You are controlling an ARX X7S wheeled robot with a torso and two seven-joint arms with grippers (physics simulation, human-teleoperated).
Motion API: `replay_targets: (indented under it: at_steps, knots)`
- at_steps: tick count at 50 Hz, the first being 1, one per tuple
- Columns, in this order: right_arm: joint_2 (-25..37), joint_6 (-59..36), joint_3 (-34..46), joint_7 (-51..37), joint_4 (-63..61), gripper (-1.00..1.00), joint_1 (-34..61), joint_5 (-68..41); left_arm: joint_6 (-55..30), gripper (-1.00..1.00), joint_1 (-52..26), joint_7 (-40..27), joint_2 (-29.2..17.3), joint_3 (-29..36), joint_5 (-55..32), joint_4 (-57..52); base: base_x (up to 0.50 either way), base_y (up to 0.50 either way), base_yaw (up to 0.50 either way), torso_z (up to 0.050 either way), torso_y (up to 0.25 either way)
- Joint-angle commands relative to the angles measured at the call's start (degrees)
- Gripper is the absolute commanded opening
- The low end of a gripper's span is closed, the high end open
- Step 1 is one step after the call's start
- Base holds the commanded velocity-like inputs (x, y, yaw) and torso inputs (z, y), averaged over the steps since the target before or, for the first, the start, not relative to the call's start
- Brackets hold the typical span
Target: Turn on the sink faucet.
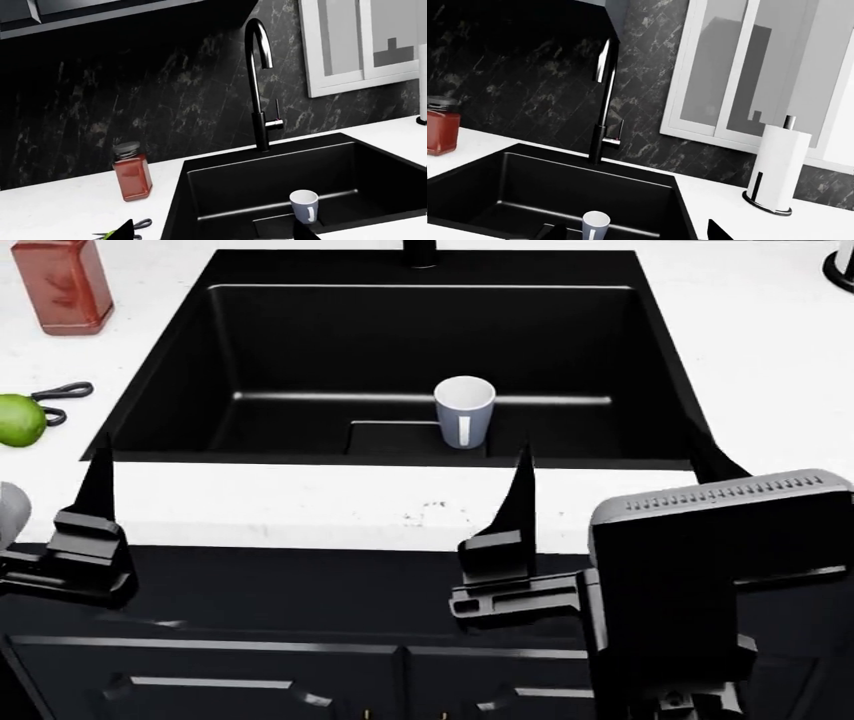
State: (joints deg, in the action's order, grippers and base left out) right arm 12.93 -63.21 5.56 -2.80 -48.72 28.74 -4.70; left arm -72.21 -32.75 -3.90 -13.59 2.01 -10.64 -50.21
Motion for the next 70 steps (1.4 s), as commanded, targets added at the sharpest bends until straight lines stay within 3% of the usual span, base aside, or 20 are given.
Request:
replay_targets:
  at_steps: [1, 32, 70]
  knots:
    - [-1.28, -14.00, 2.06, 0.41, -3.59, 1.00, 16.92, 1.13, -11.06, 1.00, -11.95, 3.20, 0.57, -3.67, -3.03, -2.99, 0.50, 0.00, 0.00, 0.050, 0.000]
    - [-0.43, -19.88, 1.23, 1.48, -6.34, 1.00, 23.87, -0.53, -16.36, 1.00, -20.65, 3.18, -0.93, -3.31, -5.27, -1.40, 0.50, 0.00, 0.00, 0.050, 0.000]
    - [-0.66, -22.79, 2.07, 0.64, -7.21, 1.00, 27.89, -1.97, -16.07, 1.00, -21.49, -2.36, -2.87, -4.00, -13.11, -0.43, 0.50, 0.00, 0.00, 0.050, 0.000]
